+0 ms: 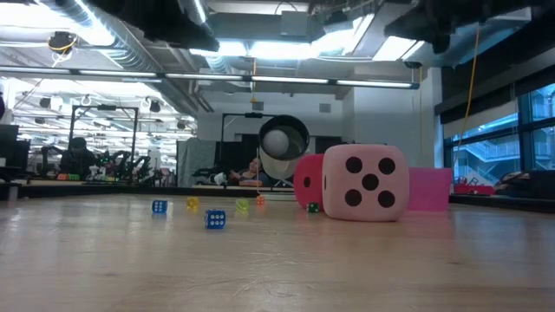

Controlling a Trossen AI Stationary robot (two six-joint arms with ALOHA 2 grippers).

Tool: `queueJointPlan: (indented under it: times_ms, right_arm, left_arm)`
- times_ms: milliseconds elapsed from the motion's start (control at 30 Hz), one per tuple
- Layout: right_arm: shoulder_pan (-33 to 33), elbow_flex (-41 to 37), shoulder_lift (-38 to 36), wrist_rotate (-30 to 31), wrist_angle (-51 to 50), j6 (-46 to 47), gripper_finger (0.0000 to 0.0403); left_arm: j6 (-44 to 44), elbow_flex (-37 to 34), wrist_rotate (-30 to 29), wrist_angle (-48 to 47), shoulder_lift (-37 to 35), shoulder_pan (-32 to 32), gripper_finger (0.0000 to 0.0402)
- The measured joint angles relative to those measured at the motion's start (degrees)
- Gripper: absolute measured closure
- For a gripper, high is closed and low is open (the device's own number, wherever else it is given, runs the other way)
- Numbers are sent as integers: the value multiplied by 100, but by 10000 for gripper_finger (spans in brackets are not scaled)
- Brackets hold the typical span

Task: Pick & Place Dice
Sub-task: Put the small red dice into the red bin

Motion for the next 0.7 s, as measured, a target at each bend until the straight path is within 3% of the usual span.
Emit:
queueJointPlan:
  times_ms: [400, 700]
  right_arm:
    - [-1, -2102, -1007, 24, 1979, 766, 352]
    - [6, -2415, -584, 181, 1814, 1242, 352]
  left_arm:
    - [-265, -1259, 394, 1384, -935, 151, 233]
    - [-423, -1628, 405, 1826, -974, 151, 233]
